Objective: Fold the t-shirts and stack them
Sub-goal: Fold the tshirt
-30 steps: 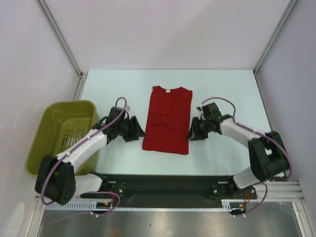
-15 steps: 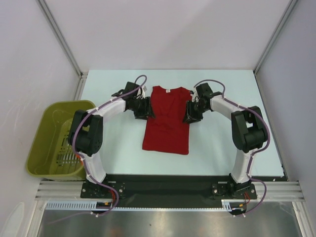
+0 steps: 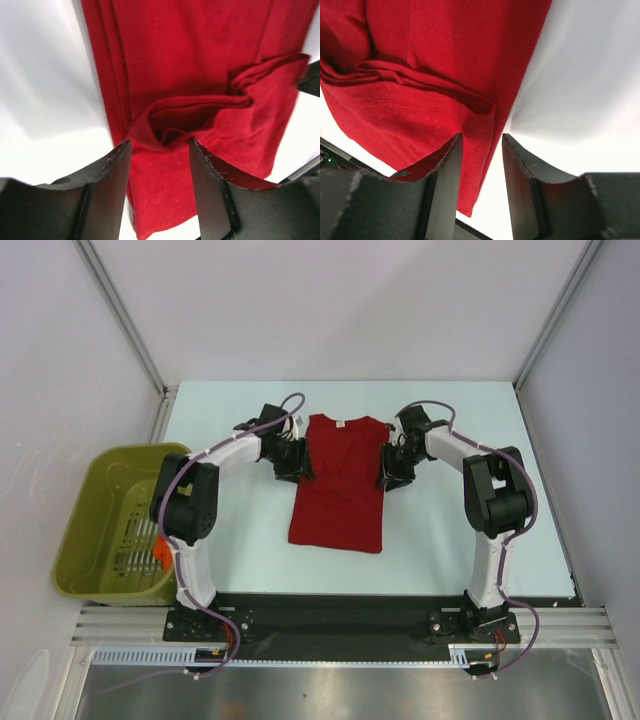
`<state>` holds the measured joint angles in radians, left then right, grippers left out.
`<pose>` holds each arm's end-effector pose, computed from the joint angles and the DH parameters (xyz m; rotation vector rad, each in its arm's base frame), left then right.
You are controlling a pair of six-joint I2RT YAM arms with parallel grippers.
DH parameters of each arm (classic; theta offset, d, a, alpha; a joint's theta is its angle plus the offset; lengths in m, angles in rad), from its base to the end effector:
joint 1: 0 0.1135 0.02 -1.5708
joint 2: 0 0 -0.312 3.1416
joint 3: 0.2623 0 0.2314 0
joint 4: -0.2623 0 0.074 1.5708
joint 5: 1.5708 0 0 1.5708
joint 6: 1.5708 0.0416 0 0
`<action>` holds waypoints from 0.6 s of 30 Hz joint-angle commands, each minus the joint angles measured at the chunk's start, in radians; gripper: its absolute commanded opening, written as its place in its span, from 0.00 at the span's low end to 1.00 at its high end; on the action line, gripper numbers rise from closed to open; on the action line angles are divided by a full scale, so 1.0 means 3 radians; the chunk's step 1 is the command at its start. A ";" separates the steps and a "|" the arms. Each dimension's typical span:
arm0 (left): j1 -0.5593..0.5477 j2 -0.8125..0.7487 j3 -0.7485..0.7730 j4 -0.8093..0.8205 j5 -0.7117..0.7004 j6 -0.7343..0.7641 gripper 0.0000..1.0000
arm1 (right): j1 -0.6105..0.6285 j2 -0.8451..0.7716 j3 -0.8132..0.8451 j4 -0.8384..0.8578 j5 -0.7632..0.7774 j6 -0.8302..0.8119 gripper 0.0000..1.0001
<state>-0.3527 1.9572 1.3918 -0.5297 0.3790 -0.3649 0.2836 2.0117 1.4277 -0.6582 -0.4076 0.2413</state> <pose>0.3795 -0.1561 0.2333 0.1106 2.7392 -0.7249 0.3879 0.1302 0.2163 -0.1579 2.8484 0.6917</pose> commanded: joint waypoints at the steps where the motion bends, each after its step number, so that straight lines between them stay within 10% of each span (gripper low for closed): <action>1: 0.0010 0.0057 0.0182 -0.0009 0.0030 0.0096 0.55 | -0.0025 0.0064 0.0140 -0.0051 -0.0032 -0.0083 0.42; 14: 0.0010 0.0231 0.0336 -0.0044 0.0051 0.0066 0.32 | -0.0081 0.0207 0.0324 -0.0117 -0.0093 -0.0104 0.34; 18: 0.0010 0.0251 0.0356 -0.0060 0.0036 0.0056 0.41 | -0.0086 0.0223 0.0329 -0.0097 -0.0114 -0.0094 0.35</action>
<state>-0.3527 2.0270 1.4555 -0.5430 0.3794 -0.3630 0.2600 2.0686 1.4876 -0.6830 -0.4213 0.2264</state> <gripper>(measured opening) 0.380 0.346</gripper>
